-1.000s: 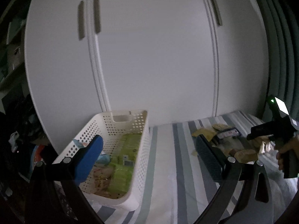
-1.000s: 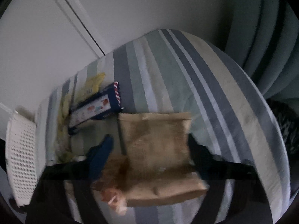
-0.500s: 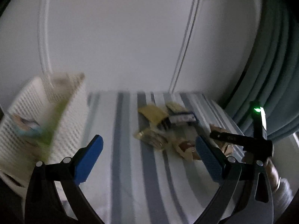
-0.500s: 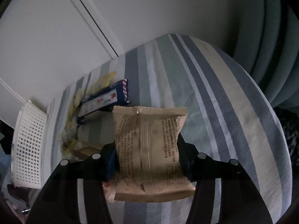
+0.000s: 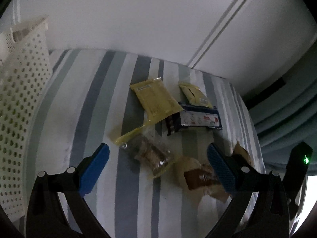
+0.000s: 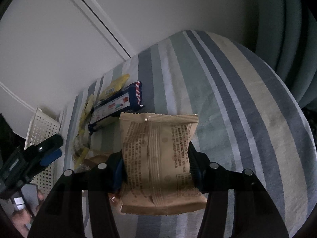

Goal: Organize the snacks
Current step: 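Grasp the clear brown cookie pack with the left tool while the right holds the tan bag, then drop the brown cookie pack into the basket with the left tool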

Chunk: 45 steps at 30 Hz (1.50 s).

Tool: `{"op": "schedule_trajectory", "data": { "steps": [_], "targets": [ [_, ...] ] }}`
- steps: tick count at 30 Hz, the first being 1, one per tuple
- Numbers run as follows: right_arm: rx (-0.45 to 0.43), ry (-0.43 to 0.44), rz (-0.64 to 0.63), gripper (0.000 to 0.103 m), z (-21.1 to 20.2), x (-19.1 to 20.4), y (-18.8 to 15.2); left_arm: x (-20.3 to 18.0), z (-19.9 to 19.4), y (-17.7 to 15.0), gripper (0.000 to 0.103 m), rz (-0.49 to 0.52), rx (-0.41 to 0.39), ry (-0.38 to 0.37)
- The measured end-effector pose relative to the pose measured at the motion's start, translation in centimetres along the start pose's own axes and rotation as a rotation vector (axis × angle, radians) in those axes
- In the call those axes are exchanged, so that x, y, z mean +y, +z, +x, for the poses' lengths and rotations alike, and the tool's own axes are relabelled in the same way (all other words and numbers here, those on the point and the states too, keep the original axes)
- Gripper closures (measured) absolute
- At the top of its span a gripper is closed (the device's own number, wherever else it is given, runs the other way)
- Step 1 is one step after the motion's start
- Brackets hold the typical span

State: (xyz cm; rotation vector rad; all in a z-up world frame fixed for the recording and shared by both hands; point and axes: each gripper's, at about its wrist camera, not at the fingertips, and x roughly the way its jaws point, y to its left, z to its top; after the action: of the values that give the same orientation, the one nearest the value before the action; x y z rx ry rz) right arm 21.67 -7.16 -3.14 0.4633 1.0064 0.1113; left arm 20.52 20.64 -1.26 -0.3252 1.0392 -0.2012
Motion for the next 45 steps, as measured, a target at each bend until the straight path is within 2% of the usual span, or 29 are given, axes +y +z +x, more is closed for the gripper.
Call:
{"op": "schedule_trajectory", "data": {
  "steps": [3,15,20,22,23,27,34,45],
  "targets": [
    [0.001,0.003,0.004,0.048,0.0,0.0,0.0,-0.3,1.0,0.1,0.016,-0.015,0.029,-0.002],
    [0.002,0.012,0.009,0.048,0.1,0.0,0.1,-1.0,2.9,0.0,0.018,0.001,0.067,0.116],
    [0.001,0.019,0.013,0.048,0.1,0.0,0.1,-0.8,3.3,-0.4,0.018,0.017,0.073,0.135],
    [0.002,0.021,0.015,0.048,0.1,0.0,0.2,-1.1,3.4,-0.6,0.026,0.032,0.071,0.160],
    [0.002,0.023,0.016,0.048,0.1,-0.1,0.1,-1.3,3.4,-0.7,0.034,0.042,0.067,0.178],
    [0.002,0.024,0.015,0.048,0.1,-0.1,0.1,-1.0,2.6,-1.3,0.061,0.054,0.053,0.150],
    [0.003,0.037,0.026,0.048,0.1,-0.4,0.1,-0.7,0.2,-2.5,0.065,0.095,-0.026,0.184],
    [-0.014,0.044,0.030,0.048,-0.2,-0.3,0.1,-1.1,-7.2,-2.5,0.065,0.137,-0.185,0.199]
  ]
}}
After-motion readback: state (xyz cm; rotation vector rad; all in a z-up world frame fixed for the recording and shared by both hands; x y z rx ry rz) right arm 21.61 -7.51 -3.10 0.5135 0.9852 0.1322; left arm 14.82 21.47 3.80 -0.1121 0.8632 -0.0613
